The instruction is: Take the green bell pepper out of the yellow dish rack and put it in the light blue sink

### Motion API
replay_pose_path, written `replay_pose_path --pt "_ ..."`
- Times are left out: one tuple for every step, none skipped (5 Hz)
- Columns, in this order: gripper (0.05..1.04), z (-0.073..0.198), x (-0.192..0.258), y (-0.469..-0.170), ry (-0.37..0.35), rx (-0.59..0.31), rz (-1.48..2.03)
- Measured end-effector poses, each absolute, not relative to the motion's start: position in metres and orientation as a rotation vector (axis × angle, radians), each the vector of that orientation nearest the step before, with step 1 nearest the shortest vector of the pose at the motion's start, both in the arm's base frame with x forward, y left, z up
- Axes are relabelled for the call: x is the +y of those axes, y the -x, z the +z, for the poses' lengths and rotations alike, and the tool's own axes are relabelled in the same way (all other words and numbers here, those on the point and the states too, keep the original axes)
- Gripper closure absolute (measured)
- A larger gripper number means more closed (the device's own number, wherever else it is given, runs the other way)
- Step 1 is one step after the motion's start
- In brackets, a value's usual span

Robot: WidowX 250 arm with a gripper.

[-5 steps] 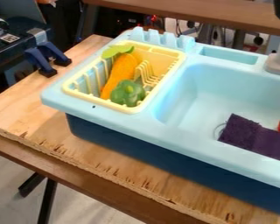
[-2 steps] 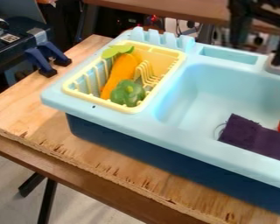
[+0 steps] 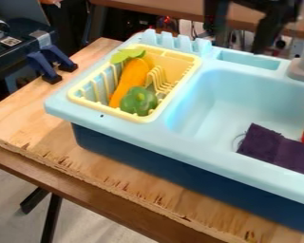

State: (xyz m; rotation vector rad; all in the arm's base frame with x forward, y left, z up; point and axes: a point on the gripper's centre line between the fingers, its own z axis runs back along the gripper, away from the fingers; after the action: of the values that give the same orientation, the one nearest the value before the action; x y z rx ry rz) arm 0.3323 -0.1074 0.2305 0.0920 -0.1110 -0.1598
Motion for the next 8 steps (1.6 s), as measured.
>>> replay_pose_path --pt "0.077 0.233 -0.087 -0.333 -0.105 -0.122 -0.133" --pt "0.077 0.234 -0.068 -0.333 -0.135 -0.155 -0.145" --pt "0.077 0.229 -0.059 -0.33 -0.161 -0.134 -0.129" --pt "0.077 0.232 -0.048 -0.323 -0.17 -0.097 -0.123" --pt "0.077 0.22 -0.042 -0.323 -0.154 -0.123 -0.149" --pt "0.077 0.211 -0.036 -0.328 -0.151 -0.159 -0.163" --pt "0.077 0.213 -0.034 -0.323 -0.162 -0.194 -0.175" --pt "0.077 0.21 -0.028 -0.314 -0.139 -0.238 -0.202"
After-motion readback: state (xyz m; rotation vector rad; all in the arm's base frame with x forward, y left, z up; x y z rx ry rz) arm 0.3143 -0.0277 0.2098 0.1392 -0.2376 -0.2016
